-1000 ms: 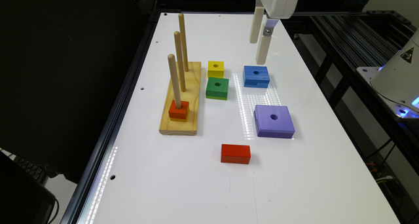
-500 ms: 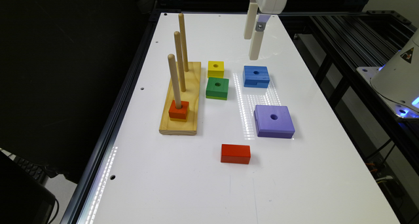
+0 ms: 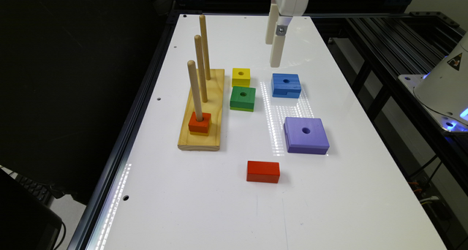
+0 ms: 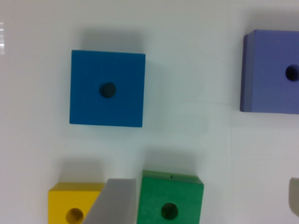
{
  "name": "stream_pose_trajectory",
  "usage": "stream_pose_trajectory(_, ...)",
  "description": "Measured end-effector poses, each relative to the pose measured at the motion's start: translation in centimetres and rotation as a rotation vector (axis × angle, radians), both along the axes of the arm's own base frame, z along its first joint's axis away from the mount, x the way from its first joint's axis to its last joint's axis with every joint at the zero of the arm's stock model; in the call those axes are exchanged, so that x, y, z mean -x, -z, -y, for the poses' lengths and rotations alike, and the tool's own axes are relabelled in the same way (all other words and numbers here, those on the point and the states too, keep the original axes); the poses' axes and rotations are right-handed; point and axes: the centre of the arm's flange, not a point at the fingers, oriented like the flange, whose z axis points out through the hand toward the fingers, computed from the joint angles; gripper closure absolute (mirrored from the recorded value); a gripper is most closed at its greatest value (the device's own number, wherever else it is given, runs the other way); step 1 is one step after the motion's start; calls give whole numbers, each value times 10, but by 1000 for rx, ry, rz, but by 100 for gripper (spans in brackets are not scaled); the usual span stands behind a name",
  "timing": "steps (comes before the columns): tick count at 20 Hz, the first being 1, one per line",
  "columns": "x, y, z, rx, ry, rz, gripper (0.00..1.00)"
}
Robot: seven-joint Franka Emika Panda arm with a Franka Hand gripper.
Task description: Pick up green block.
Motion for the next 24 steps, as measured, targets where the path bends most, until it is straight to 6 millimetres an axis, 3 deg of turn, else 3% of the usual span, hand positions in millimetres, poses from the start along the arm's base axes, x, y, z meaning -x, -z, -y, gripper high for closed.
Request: stream_pose_trajectory(24,-7,2,20,11,5,0,0)
